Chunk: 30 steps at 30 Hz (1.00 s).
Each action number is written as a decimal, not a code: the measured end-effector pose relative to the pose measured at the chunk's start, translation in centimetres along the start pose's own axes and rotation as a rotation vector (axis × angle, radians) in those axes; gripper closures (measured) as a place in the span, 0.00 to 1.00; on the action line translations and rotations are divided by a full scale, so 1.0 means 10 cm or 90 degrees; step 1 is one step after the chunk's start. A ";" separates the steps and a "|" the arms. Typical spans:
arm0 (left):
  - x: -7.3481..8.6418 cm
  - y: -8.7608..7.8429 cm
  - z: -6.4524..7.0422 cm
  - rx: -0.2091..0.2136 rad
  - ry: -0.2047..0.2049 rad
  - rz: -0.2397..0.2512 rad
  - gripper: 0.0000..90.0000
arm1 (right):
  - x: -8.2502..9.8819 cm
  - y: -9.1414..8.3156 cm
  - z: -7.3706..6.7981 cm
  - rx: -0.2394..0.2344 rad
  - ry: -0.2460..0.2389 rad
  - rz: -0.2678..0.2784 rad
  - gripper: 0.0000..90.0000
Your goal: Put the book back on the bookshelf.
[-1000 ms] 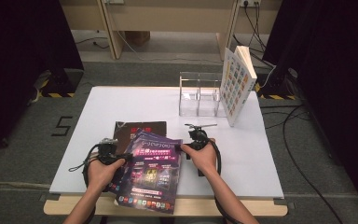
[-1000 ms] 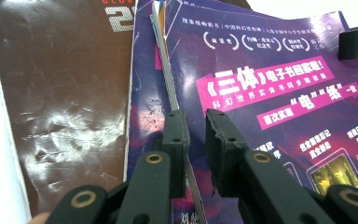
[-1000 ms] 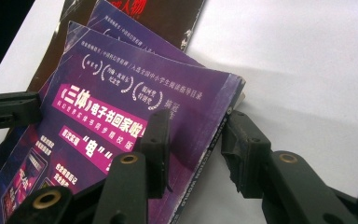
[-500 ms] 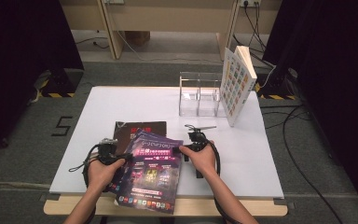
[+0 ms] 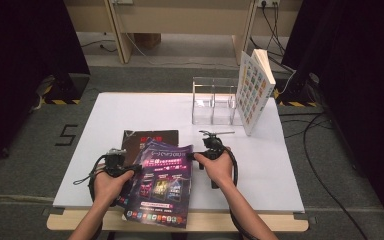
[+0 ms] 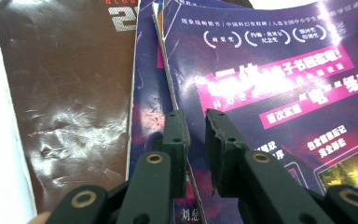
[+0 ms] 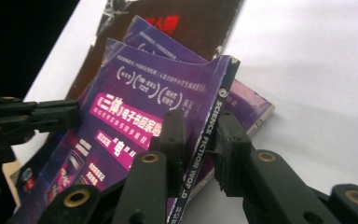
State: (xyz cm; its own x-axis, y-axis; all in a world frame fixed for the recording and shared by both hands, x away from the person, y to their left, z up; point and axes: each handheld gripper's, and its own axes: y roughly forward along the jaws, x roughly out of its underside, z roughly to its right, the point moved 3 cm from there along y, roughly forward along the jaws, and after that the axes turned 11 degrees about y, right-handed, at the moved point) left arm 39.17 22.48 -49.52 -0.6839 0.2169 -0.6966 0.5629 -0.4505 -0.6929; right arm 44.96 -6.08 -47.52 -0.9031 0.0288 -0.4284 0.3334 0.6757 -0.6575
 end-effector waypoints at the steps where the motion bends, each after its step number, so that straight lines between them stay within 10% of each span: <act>1: 0.00 0.00 0.00 0.000 0.001 -0.001 0.86 | -0.01 -0.01 -0.01 -0.004 0.005 0.000 0.85; 16: 0.02 -0.03 -0.01 0.010 -0.005 0.009 0.84 | -0.10 -0.12 -0.16 -0.088 0.035 0.023 0.93; 30: -0.04 -0.10 0.00 -0.003 -0.001 0.051 0.77 | -0.18 -0.42 -0.25 -0.082 -0.007 0.095 0.94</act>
State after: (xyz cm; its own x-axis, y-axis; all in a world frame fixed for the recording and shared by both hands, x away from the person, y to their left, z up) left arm 38.87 22.84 -48.55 -0.6374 0.1799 -0.7492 0.6175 -0.4624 -0.6363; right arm 44.55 -7.18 -42.42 -0.8428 0.1289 -0.5225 0.4262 0.7528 -0.5017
